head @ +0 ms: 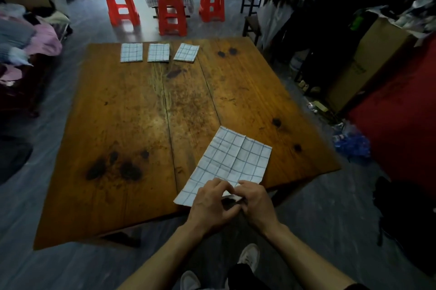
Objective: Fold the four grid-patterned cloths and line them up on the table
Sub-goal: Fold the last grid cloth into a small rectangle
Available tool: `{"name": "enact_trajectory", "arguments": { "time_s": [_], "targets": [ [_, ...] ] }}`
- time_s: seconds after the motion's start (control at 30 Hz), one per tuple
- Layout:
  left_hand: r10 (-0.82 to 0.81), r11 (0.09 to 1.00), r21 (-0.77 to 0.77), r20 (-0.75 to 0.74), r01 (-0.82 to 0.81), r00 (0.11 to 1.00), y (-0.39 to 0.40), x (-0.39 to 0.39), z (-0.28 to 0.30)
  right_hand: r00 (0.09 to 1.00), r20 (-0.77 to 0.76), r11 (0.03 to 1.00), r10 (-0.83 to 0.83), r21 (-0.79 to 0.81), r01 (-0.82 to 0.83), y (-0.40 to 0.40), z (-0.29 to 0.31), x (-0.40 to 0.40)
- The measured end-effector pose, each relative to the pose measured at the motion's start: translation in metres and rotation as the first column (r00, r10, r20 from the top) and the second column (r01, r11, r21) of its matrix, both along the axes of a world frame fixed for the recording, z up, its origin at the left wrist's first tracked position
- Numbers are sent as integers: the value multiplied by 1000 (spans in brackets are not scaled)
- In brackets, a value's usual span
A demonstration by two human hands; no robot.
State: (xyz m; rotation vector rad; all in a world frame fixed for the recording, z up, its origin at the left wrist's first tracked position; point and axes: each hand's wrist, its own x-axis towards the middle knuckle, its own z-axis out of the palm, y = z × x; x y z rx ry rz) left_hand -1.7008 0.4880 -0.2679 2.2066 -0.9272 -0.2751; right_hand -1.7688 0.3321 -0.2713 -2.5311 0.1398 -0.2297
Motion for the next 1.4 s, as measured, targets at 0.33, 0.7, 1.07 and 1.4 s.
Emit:
{"name": "enact_trajectory", "arguments": {
  "time_s": [0.33, 0.7, 1.07, 1.4],
  "targets": [
    [-45, 976, 216, 215, -2, 975, 42, 39, -26, 997, 8, 965, -72, 254, 67, -39, 4, -24],
    [-106, 994, -28, -159, 102, 982, 2, 62, 10, 936, -130, 766, -328, 542, 344, -94, 13, -35],
    [219, 968, -33, -373, -249, 901, -53, 89, 34, 966, -182, 662, -186, 703, 260, -154, 20, 18],
    [372, 926, 91, -396, -367, 840, -54, 120, 21, 952, -249, 702, -178, 646, 300, -166, 15, 76]
  ]
}}
